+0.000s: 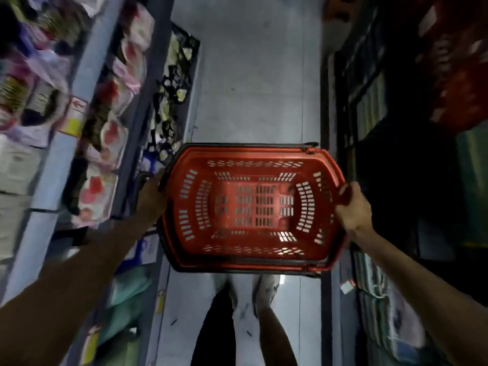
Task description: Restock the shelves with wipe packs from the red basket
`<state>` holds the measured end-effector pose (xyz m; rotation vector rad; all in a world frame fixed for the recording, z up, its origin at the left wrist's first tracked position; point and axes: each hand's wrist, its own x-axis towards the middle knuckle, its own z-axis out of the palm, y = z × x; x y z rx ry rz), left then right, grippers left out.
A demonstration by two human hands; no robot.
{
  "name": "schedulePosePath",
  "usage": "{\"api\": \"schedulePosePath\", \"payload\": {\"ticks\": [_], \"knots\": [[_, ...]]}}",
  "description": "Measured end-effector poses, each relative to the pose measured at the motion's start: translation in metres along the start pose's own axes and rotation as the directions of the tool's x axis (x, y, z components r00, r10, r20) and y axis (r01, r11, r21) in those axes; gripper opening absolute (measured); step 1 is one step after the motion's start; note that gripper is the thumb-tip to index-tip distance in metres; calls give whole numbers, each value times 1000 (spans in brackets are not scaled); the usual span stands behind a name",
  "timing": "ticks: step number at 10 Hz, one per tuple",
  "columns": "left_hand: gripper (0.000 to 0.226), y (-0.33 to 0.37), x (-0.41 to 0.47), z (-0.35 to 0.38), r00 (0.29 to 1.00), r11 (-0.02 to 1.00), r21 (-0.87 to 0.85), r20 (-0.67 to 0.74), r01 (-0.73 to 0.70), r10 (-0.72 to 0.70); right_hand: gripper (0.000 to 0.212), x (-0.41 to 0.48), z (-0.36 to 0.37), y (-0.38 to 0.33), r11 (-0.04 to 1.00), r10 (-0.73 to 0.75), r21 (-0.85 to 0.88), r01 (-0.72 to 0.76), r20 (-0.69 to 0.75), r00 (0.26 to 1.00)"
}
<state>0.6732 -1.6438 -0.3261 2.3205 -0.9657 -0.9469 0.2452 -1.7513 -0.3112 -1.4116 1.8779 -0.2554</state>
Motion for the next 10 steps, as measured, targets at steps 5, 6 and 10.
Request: {"api": "schedulePosePath", "payload": {"ticks": [5,6,10], "knots": [[28,-184,212,209,994,995,10,54,98,-99,46,198,237,164,989,138,38,-145,147,979],[44,-183,216,210,974,984,-53,160,168,-158,50,199,245,168,983,168,44,-179,195,966],[80,18,141,92,967,932,318,237,-172,98,51,145,126,-4,993,-45,-95,69,234,971]]}}
